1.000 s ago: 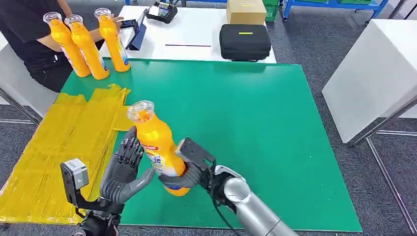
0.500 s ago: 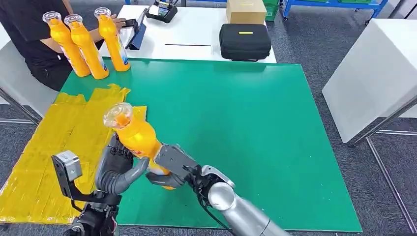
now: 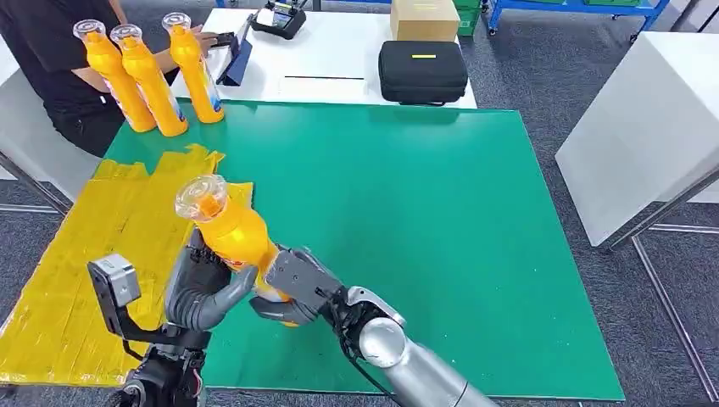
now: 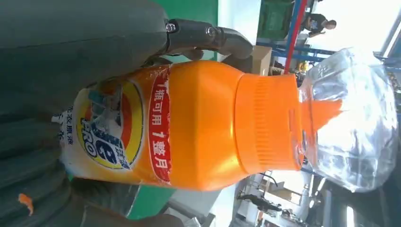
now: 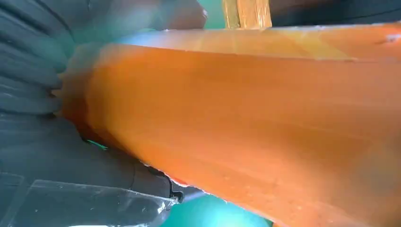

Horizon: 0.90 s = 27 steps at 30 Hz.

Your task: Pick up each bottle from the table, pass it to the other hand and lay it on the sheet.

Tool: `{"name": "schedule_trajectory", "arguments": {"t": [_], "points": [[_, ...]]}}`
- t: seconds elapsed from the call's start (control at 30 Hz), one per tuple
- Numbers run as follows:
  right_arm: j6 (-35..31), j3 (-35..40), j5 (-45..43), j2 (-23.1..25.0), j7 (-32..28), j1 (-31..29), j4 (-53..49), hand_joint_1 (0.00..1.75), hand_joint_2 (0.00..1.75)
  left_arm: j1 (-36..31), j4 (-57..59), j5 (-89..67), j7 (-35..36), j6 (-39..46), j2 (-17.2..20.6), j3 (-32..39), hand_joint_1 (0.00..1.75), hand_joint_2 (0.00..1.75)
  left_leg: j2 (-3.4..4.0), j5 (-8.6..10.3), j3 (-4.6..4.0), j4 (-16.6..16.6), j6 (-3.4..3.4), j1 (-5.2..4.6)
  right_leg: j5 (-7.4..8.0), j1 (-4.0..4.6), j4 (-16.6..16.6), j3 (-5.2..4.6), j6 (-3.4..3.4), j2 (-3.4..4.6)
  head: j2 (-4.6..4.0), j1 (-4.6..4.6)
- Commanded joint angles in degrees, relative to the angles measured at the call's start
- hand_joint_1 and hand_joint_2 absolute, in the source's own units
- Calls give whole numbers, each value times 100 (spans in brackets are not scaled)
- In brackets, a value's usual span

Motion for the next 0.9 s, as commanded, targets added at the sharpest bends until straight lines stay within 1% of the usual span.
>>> {"name": "schedule_trajectory", "arguments": {"t": [0.03, 0.07, 0.1, 0.2, 0.23, 0.27, 0.33, 0.37, 0.4, 0.47, 0.5, 0.53, 0.57, 0.6, 0.67, 0.73, 0.77, 0.83, 0.87, 0.9], "points": [[-67, 439, 254, -41, 151, -177, -224, 175, 175, -470, 292, 84, 72, -73, 105, -177, 0, 175, -10, -8, 12, 3, 4, 0, -10, 4, 6, 12, -28, -8, 0, 0], [-115, 452, 352, -37, 160, -190, -229, 175, 175, -481, 287, 34, 35, -50, 113, -172, 0, 175, -8, -3, 6, 1, 2, 2, -5, 4, 2, 6, -20, -7, 0, 0], [-130, 458, 409, -32, 167, -199, -239, 175, 175, -484, 271, -6, 23, -26, 117, -172, 0, 175, -11, -11, 20, 3, 4, -1, -14, 4, 9, 18, -37, -9, 0, 0], [-182, 515, 611, 15, 240, -258, -221, 175, 175, -453, 147, -146, 28, 84, 115, -238, 0, 175, -7, -13, 19, 6, 4, 0, -14, 5, 10, 17, -37, -5, 0, 0], [-233, 662, 879, 38, 289, -317, -191, 175, 175, -428, 123, -19, 75, 25, 134, -275, 0, 175, -3, -9, 13, 3, 3, 1, -9, 5, 6, 12, -29, -2, 0, 0], [-211, 739, 960, 134, 327, -341, -95, 175, 175, -449, 159, -32, 78, 27, 167, -377, 0, 175, 0, -5, 9, 0, 2, 0, -4, 3, 3, 6, -22, 1, 0, -2], [-154, 1034, 1113, 205, 325, -516, 131, 175, 175, -506, 272, -30, 84, 28, 169, -499, 0, 175, -1, -19, 28, 6, 4, 0, -17, 6, 13, 21, -47, 2, 0, -2], [-135, 1206, 1141, 304, 282, -619, 363, 175, 175, -537, 323, -29, 86, 30, 171, -564, 0, 175, 2, -11, 16, 3, 3, 0, -9, 5, 7, 11, -32, 4, 0, 0], [-151, 1332, 1131, 366, 240, -657, 501, 175, 175, -542, 345, -26, 99, 51, 175, -591, 0, 175, 2, -17, 25, 5, 4, 0, -15, 5, 12, 19, -42, 4, 0, 0], [-170, 1584, 1134, 437, 218, -701, 675, 175, 175, -522, 348, -15, 105, 94, 188, -596, 0, 175, 8, -8, 16, -2, 1, 1, -3, 5, 2, 9, -26, 9, 0, 0], [-189, 1673, 1122, 486, 209, -702, 746, 175, 175, -510, 349, -2, 109, 114, 192, -575, 0, 175, 4, -11, 22, -2, 1, 1, -8, 5, 4, 15, -33, 7, 0, -4], [-195, 1700, 1131, 506, 213, -688, 760, 175, 175, -503, 352, 2, 110, 118, 199, -567, 0, 175, 2, -14, 31, -3, 3, 0, -12, 4, 4, 24, -40, 4, 0, 2], [-185, 1729, 1062, 543, 199, -719, 848, 175, 175, -494, 353, 17, 116, 131, 201, -552, 0, 175, 4, -10, 22, -3, 1, 2, -7, 6, 1, 16, -32, 5, 0, 0], [-186, 1760, 1058, 560, 198, -723, 887, 175, 175, -487, 357, 22, 116, 133, 211, -557, 0, 175, 4, -16, 32, -2, 2, 0, -14, 5, 6, 25, -42, 6, 0, -2], [-195, 1794, 946, 591, 150, -759, 998, 175, 175, -465, 365, 90, 128, 143, 229, -567, 0, 175, 4, -7, 15, -3, 1, 2, -4, 5, 0, 12, -25, 5, 0, -2], [-211, 1820, 908, 584, 136, -765, 1020, 175, 175, -444, 369, 115, 123, 153, 253, -586, 0, 175, 0, -19, 37, -2, 3, 0, -17, 5, 6, 30, -48, 2, 0, 0], [-219, 1811, 868, 580, 124, -762, 1034, 175, 175, -435, 365, 123, 117, 159, 268, -597, 0, 175, 0, -9, 20, -4, 1, 1, -7, 4, 0, 17, -29, 0, 0, -2], [-226, 1820, 831, 567, 113, -766, 1057, 175, 175, -415, 360, 154, 101, 178, 281, -603, 0, 175, -2, -17, 34, -3, 3, 0, -16, 5, 4, 29, -44, 0, 0, 0], [-245, 1832, 808, 549, 101, -771, 1075, 175, 175, -402, 354, 171, 78, 199, 291, -604, 154, 175, -6, -15, 32, -4, 3, 0, -16, 5, 3, 29, -42, -5, 0, -2], [-261, 1824, 766, 534, 85, -766, 1077, 175, 175, -387, 340, 212, 33, 211, 284, -590, 154, 175, -4, -16, 34, -4, 3, 0, -16, 5, 3, 29, -44, -2, 0, 0]]}}
